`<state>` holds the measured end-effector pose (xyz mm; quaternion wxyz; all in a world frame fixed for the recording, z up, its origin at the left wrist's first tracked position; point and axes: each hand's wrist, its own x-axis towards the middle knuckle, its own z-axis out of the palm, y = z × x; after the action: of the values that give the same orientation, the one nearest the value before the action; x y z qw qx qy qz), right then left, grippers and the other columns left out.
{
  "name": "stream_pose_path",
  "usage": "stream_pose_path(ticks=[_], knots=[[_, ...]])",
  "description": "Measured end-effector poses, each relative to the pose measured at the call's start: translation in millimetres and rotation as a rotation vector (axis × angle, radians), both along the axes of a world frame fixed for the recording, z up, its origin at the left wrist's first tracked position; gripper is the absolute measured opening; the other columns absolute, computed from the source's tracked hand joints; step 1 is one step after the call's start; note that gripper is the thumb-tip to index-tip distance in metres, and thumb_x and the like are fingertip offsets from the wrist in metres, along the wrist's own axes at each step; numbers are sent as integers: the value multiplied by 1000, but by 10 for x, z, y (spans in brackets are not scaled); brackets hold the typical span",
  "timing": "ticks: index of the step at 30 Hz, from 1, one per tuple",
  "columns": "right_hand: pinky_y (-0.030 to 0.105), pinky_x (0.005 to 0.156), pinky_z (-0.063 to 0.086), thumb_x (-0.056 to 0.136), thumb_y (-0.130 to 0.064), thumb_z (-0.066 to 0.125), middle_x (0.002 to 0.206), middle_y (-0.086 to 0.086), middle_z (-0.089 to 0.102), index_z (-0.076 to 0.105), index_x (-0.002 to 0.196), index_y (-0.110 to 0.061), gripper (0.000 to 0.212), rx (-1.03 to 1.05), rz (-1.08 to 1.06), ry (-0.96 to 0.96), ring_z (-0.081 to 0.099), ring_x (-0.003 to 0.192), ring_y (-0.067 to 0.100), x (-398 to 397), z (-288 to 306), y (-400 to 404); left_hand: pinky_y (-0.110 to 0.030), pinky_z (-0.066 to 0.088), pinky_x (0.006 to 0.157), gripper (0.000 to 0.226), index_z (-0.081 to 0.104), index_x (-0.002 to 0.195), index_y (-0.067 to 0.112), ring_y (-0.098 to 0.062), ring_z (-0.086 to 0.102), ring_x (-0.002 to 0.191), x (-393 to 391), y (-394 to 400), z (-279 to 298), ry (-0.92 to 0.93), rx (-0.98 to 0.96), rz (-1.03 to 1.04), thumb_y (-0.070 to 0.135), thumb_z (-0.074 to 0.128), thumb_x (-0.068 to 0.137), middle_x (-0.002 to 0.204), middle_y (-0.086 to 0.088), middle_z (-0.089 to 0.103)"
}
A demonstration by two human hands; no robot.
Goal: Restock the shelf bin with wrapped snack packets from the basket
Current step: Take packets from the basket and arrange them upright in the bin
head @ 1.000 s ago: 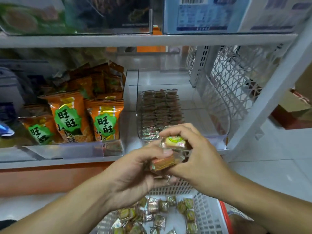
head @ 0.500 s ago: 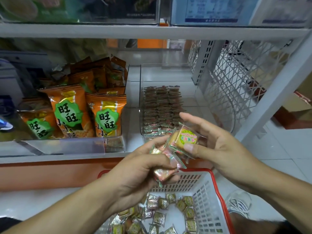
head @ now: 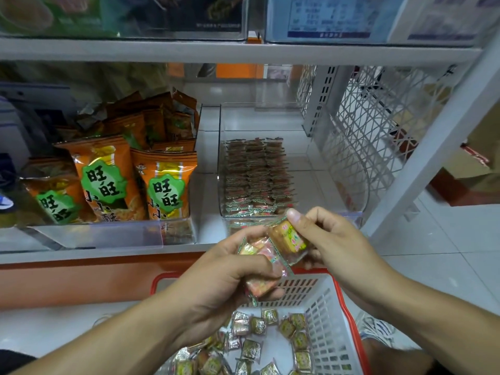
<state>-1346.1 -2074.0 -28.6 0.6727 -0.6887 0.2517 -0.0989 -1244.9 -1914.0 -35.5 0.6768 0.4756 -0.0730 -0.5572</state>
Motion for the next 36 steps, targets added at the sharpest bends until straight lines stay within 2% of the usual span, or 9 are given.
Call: stream_pose_path(ticks=[3, 6, 10, 13, 16, 19, 25, 29, 36], knots=[[29, 54, 47, 78, -71, 57, 69, -7, 64, 57, 94, -24, 50, -70, 14, 63, 57, 61, 12, 3, -66, 67, -33, 60, 56, 53, 78, 108, 17, -27, 75, 76, -38, -20, -37, -11, 35, 5, -12, 74, 63, 101, -21, 77], [28, 63, 48, 88, -74, 48, 84, -18, 70, 55, 119, -51, 40, -145, 115, 149, 60, 65, 4, -3, -106, 85, -31, 60, 54, 43, 81, 97, 18, -23, 74, 74, -52, -34, -44, 15, 47, 17, -13, 72, 68, 100, -19, 77], [33, 76, 55, 97, -32, 61, 106, -7, 75, 54, 139, -39, 44, 18, 199, 166, 69, 87, 18, 40, 47, -25, -30, 59, 52, 46, 79, 103, 16, -22, 74, 74, -3, -36, -31, 24, 65, 53, -11, 72, 65, 102, -21, 77], [24, 76, 57, 97, -7, 60, 110, 1, 75, 64, 129, -19, 34, 26, 227, 66, 70, 89, 12, 98, 218, -209, -31, 60, 52, 48, 74, 115, 12, -27, 75, 76, 34, -51, -46, 44, 96, 113, -15, 68, 76, 108, -28, 74], [12, 66, 50, 91, -6, 66, 94, 1, 78, 72, 104, -11, 15, -60, 46, -17, 68, 80, 8, 230, 370, -475, -31, 60, 52, 49, 71, 118, 13, -25, 74, 65, 37, -88, -58, 33, 126, 201, -14, 71, 78, 94, -21, 77], [9, 58, 45, 82, -16, 79, 91, -1, 76, 68, 102, -20, 23, -339, -72, 83, 67, 78, 10, 361, 405, -729, -31, 61, 56, 53, 69, 121, 16, -23, 74, 64, 38, -123, -62, 15, 147, 282, -10, 76, 75, 102, -20, 76], [30, 78, 53, 78, -27, 85, 96, -2, 75, 68, 106, -22, 33, -673, 159, 342, 71, 89, 16, 584, 288, -811, -33, 62, 60, 49, 66, 115, 17, -25, 75, 67, 38, -166, -36, 33, 139, 353, -7, 79, 75, 98, -18, 76], [24, 75, 50, 84, -30, 80, 97, -5, 74, 68, 110, -26, 30, -700, 366, 419, 67, 82, 11, 636, 249, -791, -33, 62, 59, 46, 67, 112, 17, -24, 74, 67, 33, -170, -15, 37, 146, 345, -7, 79, 75, 96, -17, 76], [15, 61, 45, 87, -16, 73, 89, -3, 73, 72, 104, -21, 17, -698, 367, 482, 60, 73, 6, 717, 127, -837, -32, 61, 60, 48, 66, 116, 17, -24, 76, 71, 21, -169, -8, 32, 141, 335, -6, 78, 77, 111, -21, 73]])
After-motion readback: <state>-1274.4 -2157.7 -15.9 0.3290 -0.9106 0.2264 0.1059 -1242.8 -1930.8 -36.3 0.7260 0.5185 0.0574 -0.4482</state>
